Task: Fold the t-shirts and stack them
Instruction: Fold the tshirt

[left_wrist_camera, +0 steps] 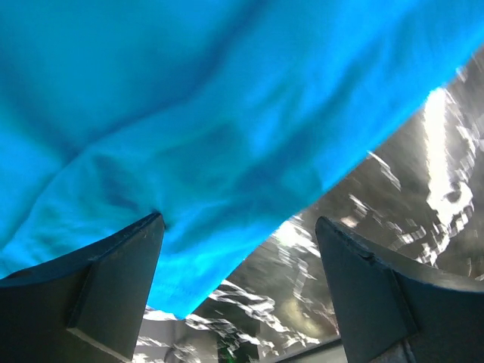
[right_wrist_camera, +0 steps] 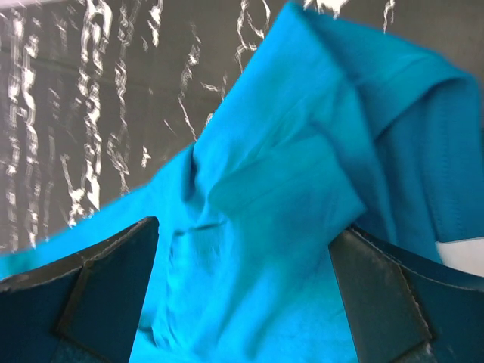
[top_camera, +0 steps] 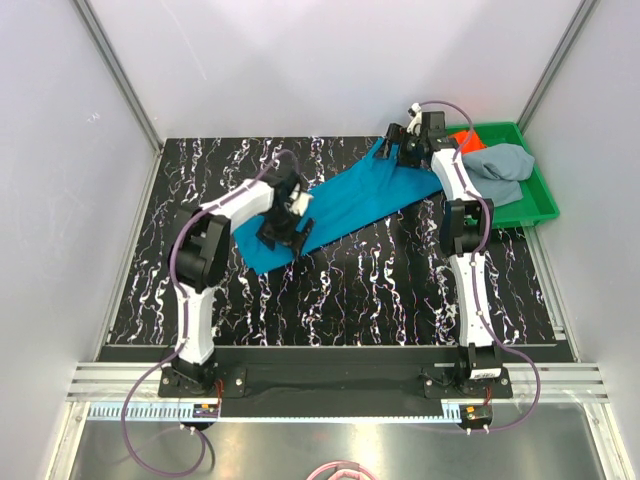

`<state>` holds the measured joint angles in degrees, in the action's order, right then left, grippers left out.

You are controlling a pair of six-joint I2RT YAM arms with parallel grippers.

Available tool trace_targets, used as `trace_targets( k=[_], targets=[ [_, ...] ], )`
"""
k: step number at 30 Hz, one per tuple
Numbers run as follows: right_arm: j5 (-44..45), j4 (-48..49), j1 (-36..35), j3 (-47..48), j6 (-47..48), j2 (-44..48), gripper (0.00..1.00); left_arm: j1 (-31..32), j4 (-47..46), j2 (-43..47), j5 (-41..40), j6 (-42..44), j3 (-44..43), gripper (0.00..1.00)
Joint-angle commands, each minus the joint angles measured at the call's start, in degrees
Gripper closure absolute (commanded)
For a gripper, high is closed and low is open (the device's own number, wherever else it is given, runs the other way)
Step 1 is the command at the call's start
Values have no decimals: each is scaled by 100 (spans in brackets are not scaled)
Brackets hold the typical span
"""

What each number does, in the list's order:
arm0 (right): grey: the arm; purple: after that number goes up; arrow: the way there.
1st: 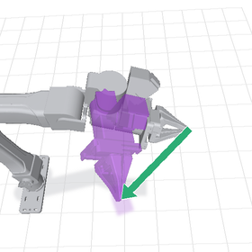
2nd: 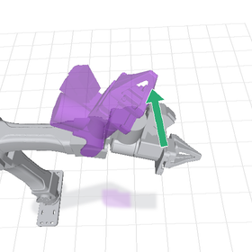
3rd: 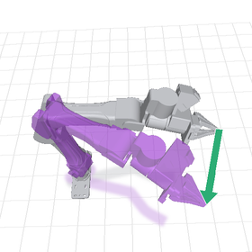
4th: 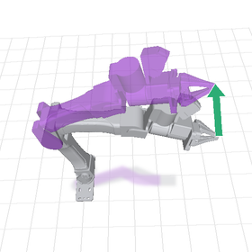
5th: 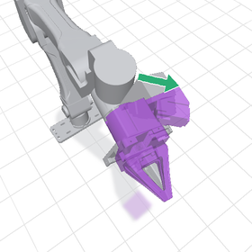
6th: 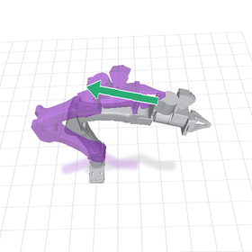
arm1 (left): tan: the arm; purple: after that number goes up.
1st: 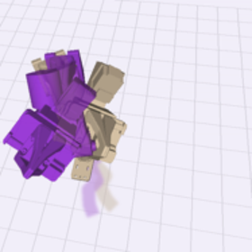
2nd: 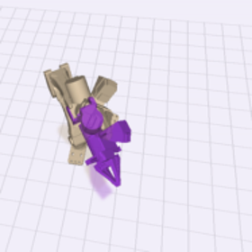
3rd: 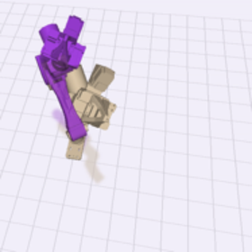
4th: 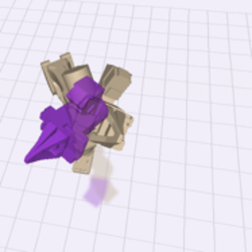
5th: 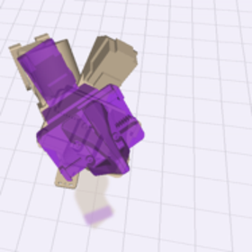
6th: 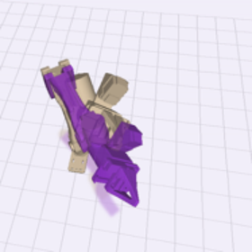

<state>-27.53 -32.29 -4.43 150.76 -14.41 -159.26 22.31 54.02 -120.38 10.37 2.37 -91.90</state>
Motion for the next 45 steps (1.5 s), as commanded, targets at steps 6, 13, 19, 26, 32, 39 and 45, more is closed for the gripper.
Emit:
trace_targets(
  k=[6, 13, 19, 26, 32, 39, 45],
  targets=[
    [-148, 303, 38, -46, -62, 693, 0, 573, 144, 831, -701, 184, -126, 8],
    [274, -355, 389, -1607, -349, 2161, 0, -234, 188, 596, -922, 281, -1206, 8],
    [99, -637, 768, -2840, -545, 3014, 0, -1113, 258, -72, -853, 343, -1760, 12],
    [204, -699, 926, -3808, -589, 3165, 0, -1816, 372, -697, -317, 378, -2008, 21],
    [362, -805, 952, -3633, -598, 2682, 2, -2045, 522, -996, 289, 387, -2069, 21],
    [1337, -831, 944, -3272, -273, 2251, 4, -2178, 539, -1181, 483, 361, -2130, 23],
    [1628, -709, 786, -2982, -1, 1969, 11, -2222, 566, -1339, 624, 343, -2131, 26]
  ],
)
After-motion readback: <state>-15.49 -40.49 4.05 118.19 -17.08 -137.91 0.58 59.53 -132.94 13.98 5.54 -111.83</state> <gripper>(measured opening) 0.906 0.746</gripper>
